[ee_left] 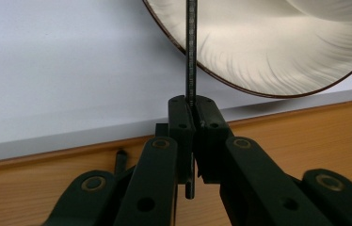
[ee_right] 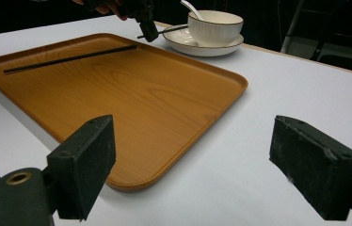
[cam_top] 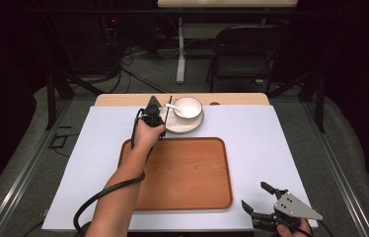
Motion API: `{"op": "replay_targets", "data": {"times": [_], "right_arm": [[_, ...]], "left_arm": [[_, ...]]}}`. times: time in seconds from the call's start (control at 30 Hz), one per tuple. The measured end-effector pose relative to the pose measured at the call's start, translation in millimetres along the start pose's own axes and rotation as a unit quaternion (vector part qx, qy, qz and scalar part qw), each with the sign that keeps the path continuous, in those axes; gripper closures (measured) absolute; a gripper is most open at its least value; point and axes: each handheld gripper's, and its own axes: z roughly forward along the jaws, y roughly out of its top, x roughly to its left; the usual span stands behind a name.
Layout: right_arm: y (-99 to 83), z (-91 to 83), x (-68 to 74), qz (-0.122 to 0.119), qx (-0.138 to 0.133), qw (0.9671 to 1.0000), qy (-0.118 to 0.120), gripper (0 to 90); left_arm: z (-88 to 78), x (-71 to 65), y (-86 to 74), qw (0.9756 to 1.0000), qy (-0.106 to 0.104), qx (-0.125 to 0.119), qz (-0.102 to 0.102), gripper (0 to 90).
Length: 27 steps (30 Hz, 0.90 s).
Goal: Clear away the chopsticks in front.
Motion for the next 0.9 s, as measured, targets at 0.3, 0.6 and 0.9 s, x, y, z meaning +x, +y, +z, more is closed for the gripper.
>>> {"op": "replay_targets", "data": {"times": [0.3,0.6,0.9], "right_arm": [[0.0,0.1,-1.1,0.004,0.001,1.0000,0.000,14.4],[-0.2,-1.7,0.2,0.003,0.000,1.0000,-0.001,14.4],[-0.1,-1.0,-0.7,0.007,0.001,1.0000,-0.001,14.4]], "left_arm": [[-26.6,15.4,-9.4,0.9996,-0.015,-0.020,0.010,86.5],[-58.5,33.9,-28.8,0.9985,-0.020,-0.041,0.029,86.5],[-88.2,55.9,-64.5,0.9968,-0.032,-0.051,0.054,86.5]]}}
